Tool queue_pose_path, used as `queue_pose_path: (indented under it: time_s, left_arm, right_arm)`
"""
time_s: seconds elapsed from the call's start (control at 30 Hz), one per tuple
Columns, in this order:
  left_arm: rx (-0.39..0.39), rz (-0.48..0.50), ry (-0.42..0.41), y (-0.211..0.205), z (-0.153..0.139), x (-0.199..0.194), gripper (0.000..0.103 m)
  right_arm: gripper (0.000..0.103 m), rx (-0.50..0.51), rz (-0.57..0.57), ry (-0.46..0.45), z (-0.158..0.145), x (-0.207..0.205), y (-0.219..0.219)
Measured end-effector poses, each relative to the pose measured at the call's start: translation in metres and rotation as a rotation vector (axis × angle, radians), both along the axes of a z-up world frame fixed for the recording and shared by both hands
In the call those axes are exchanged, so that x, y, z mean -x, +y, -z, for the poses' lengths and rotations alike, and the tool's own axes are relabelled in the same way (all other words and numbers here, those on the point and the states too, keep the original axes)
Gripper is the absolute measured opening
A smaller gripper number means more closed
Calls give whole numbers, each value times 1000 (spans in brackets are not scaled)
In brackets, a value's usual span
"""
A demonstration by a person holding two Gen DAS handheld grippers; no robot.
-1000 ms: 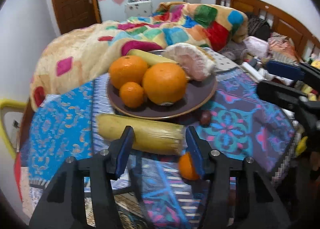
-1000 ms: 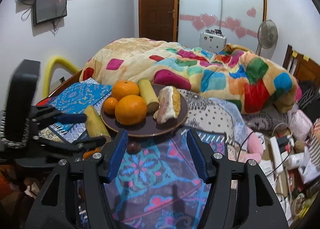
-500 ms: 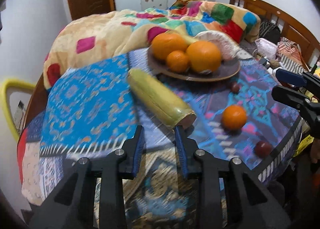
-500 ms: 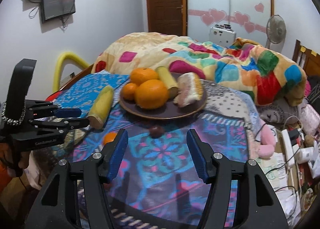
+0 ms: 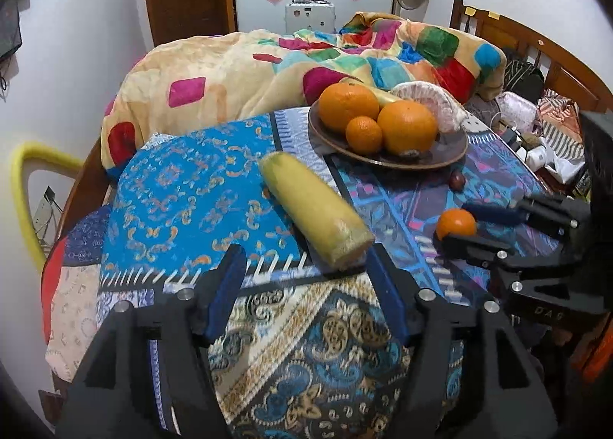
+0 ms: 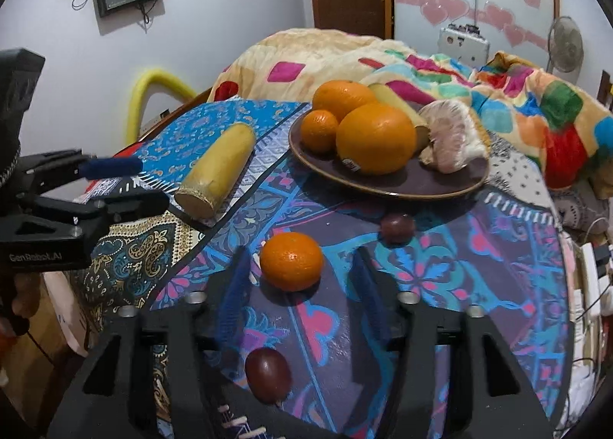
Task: Organize fruits
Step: 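Grasp the bamboo shoot with the left gripper while the right grasps the tangerine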
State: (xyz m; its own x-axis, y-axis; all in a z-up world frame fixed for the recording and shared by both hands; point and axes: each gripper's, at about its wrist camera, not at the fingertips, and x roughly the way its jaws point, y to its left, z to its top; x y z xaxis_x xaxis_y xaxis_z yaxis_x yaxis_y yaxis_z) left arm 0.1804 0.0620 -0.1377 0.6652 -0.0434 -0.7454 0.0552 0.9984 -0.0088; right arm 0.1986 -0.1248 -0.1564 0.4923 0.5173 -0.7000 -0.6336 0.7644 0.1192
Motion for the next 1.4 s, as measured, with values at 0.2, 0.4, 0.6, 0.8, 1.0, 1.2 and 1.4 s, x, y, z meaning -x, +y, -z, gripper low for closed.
queue_pose_path:
  time_s: [0.2,0.4,0.6,0.8,1.0,1.2,1.4]
  left_arm:
    - [15,-3,26,-5,3,-28,65]
    - [16,4,73,-9,11,-59,65]
    - [-7,1,96,-13,24,-75,65]
    - [-20,-6,90,-14,23,-84,47]
    - [-29,11,83,-10,20,-73,40]
    - [-10,6,57,-6,11,-55,38]
    - [-11,22,9,-11,-9,-44,36]
  right_arm:
    - [31,-9,42,-45,-8,1,-18]
    - [31,-14,123,-85,-22,-7,-51]
    - [32,3,183,-112,-24,-17,-70]
    - [32,7,173,-115,-19,-20,-65]
    - [32,-1,166,-124,-20,-19,-68]
    - [32,-6,177,-129,-25,-19,-71]
    - [32,-13,186,-155,-36,-17,-73]
